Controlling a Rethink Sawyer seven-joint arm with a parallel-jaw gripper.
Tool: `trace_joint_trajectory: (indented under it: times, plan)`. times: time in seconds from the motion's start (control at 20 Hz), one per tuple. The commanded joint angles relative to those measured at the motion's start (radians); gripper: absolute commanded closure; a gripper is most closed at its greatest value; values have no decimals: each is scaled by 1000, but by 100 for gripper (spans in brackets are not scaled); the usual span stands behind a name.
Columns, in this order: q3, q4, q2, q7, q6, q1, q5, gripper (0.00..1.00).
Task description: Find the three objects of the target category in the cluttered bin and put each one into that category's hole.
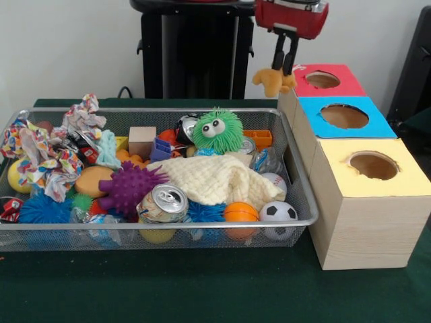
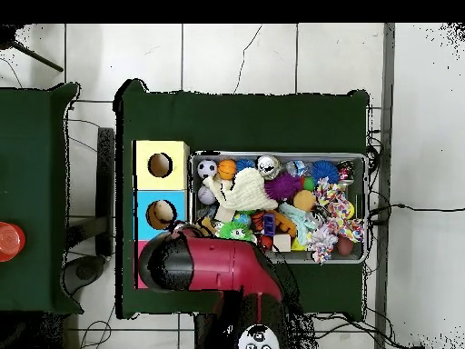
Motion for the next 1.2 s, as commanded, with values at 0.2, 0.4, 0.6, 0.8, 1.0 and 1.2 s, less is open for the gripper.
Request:
trace_joint_trajectory:
  times: [0.2,0.4,0.6,0.8,1.0,1.2]
  plan:
    - [-50,67,-9,247,38,32,86,100]
    - [-61,81,-28,251,49,54,113,100]
    - [-72,93,-35,229,41,53,130,100]
    - [-82,109,-35,220,16,60,138,100]
    - [-99,102,-46,200,40,67,134,100]
    - [-86,98,-51,151,41,45,125,100]
